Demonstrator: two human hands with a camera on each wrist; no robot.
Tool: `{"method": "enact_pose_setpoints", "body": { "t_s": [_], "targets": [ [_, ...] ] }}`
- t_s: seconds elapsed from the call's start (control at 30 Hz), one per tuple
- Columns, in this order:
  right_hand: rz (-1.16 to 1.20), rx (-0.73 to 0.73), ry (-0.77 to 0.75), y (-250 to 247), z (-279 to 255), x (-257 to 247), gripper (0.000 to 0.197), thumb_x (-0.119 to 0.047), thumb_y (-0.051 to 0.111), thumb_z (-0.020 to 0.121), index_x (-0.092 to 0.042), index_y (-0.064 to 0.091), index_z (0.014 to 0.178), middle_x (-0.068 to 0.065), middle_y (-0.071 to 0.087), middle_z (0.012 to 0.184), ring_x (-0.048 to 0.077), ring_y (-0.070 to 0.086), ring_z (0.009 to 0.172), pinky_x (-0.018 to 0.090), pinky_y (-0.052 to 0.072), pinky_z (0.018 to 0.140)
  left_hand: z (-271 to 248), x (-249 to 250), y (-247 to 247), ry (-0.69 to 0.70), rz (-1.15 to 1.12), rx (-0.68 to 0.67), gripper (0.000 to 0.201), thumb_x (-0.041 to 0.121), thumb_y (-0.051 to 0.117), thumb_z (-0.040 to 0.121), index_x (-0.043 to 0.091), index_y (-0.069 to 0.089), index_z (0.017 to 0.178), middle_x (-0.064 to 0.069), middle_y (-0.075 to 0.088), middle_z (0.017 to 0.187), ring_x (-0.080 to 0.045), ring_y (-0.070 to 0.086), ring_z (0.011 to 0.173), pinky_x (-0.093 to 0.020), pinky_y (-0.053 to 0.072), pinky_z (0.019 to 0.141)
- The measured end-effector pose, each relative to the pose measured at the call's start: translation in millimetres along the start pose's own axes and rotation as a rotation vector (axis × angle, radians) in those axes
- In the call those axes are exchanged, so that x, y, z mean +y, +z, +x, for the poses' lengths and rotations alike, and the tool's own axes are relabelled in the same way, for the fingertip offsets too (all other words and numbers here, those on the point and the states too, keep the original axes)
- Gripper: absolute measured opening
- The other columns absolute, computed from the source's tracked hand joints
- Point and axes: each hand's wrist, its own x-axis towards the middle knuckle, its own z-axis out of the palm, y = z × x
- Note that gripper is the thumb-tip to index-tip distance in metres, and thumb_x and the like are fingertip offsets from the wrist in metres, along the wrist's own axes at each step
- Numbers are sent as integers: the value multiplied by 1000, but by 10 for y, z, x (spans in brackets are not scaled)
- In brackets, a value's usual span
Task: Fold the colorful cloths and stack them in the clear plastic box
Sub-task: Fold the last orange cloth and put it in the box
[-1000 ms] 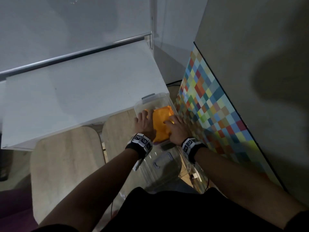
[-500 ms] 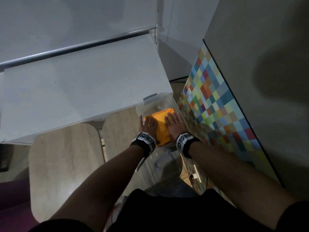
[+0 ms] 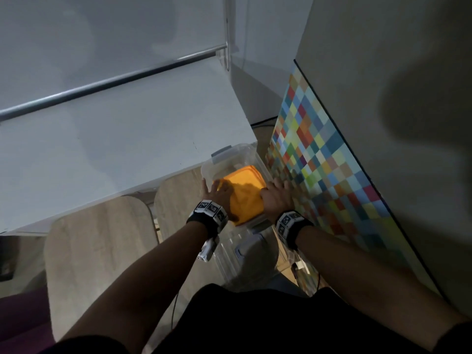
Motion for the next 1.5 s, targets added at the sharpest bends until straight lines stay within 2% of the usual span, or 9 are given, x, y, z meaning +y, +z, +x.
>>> {"method": "enact_pose_setpoints", "body": {
  "t_s": [0.17,0.27,0.4,0.6,0.77,0.93,1.13,1.3,1.5],
  "targets": [
    [392,258,307,79,-162,-11,36,-23,53,69,-12,55,103,14,57,104,32,53,99,45,40,89,27,-202,-196,-103,-258,268,59,64,60,78,36,51,130,2,42,145,-24,27,139,-55,1,117],
    [762,165,500,197,-327,-105,26,-28,54,86,-5,56,98,12,53,83,23,51,76,32,40,68,103,-433,-254,-256,-365,382,70,43,68,82,29,36,143,-8,20,155,-33,18,142,-50,20,115],
    [921,-2,580,307,-450,-250,40,-33,54,95,-7,52,64,9,51,60,22,52,58,30,36,58,188,-625,-254,-341,-538,227,94,30,74,81,24,11,151,-9,4,159,-38,16,142,-52,30,111],
    [843,78,629,222,-293,-346,48,-38,42,101,2,65,88,19,61,79,27,59,74,35,40,65,-29,-670,-105,-320,-612,163,123,4,81,64,43,0,149,-11,31,146,-40,36,130,-53,43,98],
    [922,11,520,41,-128,-420,24,-20,48,89,-11,65,103,14,67,97,32,63,92,37,52,77,-383,-915,235,-411,-672,154,128,34,85,65,34,-9,151,-18,36,145,-42,43,128,-53,43,100],
    [1199,106,351,-55,-99,-670,69,-1,56,84,-32,39,143,-10,48,130,14,50,119,34,50,94,-693,-1045,461,-518,-727,130,123,49,81,65,22,0,153,-14,43,145,-35,48,127,-44,44,99],
    [798,296,144,96,-116,-805,26,3,60,79,-13,66,99,9,58,111,27,56,109,34,49,90,-929,-1122,529,-513,-647,94,77,56,65,75,14,41,135,-12,55,132,-31,56,114,-37,48,90],
    [445,247,-113,176,-140,-810,25,3,63,65,-16,68,81,4,58,95,30,57,91,39,49,79,-952,-916,361,-375,-285,423,66,50,59,84,22,37,139,-7,42,140,-30,38,129,-44,36,103],
    [107,-12,-180,-40,-69,-804,22,-27,53,87,-16,72,87,7,68,94,30,61,94,38,39,92,-445,-567,322,-2,-95,174,88,54,65,81,26,19,151,-4,9,160,-27,12,147,-48,21,116]
  ]
}}
